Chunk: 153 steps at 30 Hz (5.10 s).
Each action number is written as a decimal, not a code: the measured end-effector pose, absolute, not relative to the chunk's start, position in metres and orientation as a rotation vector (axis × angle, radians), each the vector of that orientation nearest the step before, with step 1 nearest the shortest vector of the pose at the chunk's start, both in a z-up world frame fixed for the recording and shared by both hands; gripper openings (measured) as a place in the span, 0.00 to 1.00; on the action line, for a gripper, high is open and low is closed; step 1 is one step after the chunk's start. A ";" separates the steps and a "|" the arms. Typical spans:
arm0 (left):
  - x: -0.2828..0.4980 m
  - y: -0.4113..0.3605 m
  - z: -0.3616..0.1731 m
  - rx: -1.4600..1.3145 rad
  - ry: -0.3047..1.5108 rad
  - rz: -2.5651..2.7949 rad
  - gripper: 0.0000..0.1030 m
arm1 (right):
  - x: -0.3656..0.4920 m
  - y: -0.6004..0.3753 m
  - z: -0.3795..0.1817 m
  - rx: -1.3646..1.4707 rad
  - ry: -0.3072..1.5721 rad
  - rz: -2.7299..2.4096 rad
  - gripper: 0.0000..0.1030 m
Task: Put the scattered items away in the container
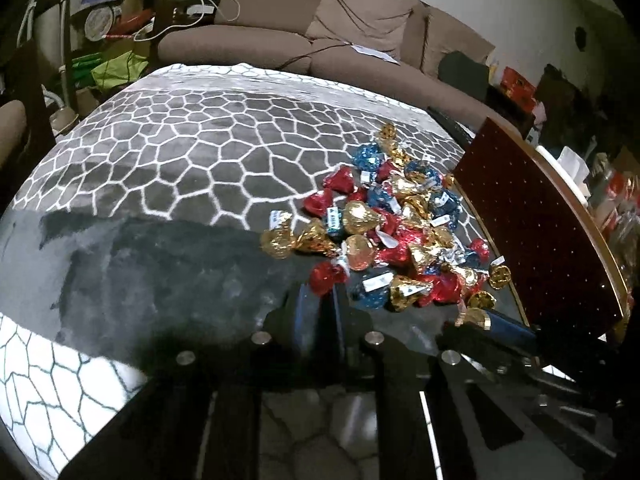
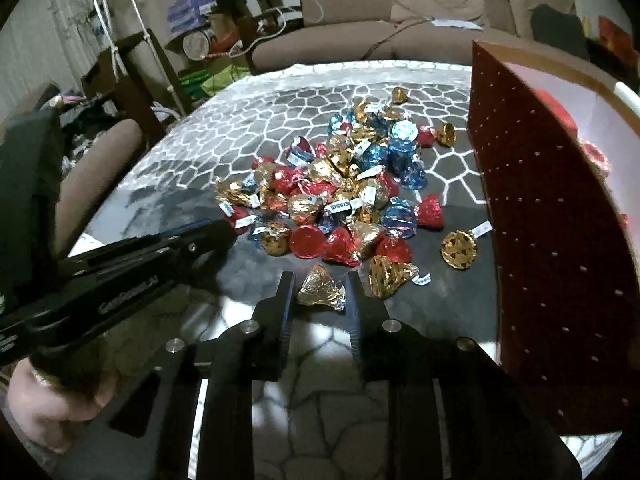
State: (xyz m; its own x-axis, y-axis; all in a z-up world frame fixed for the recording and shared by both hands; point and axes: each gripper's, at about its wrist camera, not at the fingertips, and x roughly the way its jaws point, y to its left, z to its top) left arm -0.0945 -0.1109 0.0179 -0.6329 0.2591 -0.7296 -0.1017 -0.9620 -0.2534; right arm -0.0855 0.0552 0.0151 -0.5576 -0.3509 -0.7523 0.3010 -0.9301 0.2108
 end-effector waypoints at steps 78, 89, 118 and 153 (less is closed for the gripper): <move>-0.039 -0.030 0.137 -0.948 -0.082 2.631 0.21 | -0.034 0.124 0.135 0.993 -0.106 -2.532 0.22; -0.061 0.062 0.152 -0.940 -0.075 2.535 0.21 | -0.057 0.224 0.164 1.006 -0.106 -2.691 0.22; -0.125 0.112 0.095 -1.147 -0.045 2.506 0.22 | -0.133 0.260 0.089 1.209 -0.198 -2.617 0.23; -0.095 0.061 0.147 -1.067 -0.183 2.583 0.28 | -0.104 0.251 0.122 1.167 -0.234 -2.639 0.25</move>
State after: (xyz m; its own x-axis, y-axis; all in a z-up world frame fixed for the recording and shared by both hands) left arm -0.0950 0.0615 0.1468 -0.6604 0.3568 -0.6607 -0.2604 -0.9341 -0.2442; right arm -0.1042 0.2508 0.1224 -0.6497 -0.2863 -0.7043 0.1579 -0.9570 0.2434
